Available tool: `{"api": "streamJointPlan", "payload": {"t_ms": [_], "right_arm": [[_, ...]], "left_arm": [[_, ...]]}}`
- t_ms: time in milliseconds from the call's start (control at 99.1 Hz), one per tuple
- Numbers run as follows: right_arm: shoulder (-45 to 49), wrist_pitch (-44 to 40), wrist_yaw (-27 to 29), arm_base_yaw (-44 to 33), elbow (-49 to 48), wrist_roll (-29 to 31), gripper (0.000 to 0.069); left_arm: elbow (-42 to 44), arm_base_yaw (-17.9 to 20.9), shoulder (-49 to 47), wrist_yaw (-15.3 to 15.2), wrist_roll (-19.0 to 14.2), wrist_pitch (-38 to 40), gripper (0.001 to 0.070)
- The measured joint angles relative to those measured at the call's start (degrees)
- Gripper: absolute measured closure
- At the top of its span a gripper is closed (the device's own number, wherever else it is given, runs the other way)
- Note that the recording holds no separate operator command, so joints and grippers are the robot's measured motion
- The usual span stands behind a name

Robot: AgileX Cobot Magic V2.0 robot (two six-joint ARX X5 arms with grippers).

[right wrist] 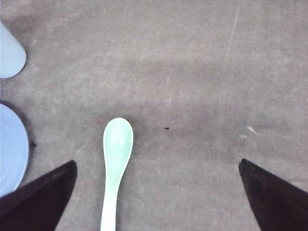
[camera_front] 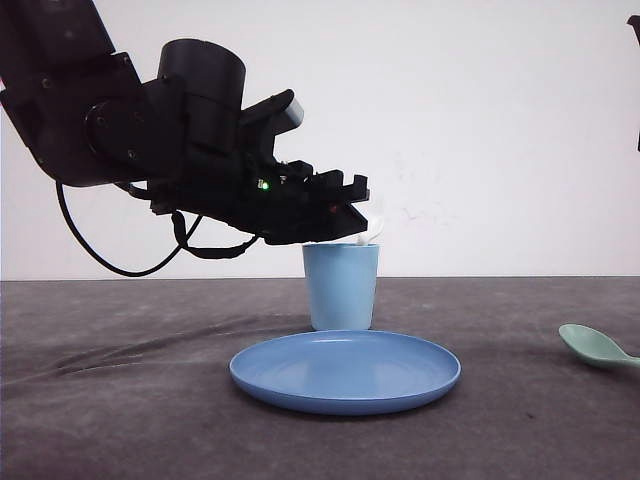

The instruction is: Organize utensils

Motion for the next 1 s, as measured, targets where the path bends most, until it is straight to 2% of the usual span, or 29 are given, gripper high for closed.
{"api": "streamJointPlan", "payload": {"t_ms": [192, 383, 615, 807, 928, 999], "right_arm": [[0.0, 0.1, -0.1, 0.0, 0.0, -0.6, 0.0010], [0.0, 0.1, -0.2, 0.0, 0.0, -0.8, 0.0010], [3.6, 0.1, -2.4, 0.0, 0.0, -0.8, 0.0010], [9.9, 1.2, -3.6, 1.9, 0.0, -0.7, 0.0010], [14.2, 1.9, -3.3, 4.1, 0.0, -0.6, 0.0010], [16.3, 2.3, -3.0, 5.4, 0.0, -0.3, 0.0011]], "left_arm": [[0.0, 0.0, -2.3, 0.0, -1.3, -1.6, 0.0551], [0.0, 0.0, -13.6, -0.1, -1.7, -9.5, 0.0551], [0.0, 3.7, -28.5, 0.0, -2.0, -29.4, 0.0551], [0.0, 9.7, -42.3, -0.1, -3.8, -47.0, 0.0552], [0.0, 14.1, -48.1, -0.2, -4.3, -57.9, 0.0552], [0.0, 16.7, -50.6, -1.2, -4.3, -64.2, 0.0554]]}}
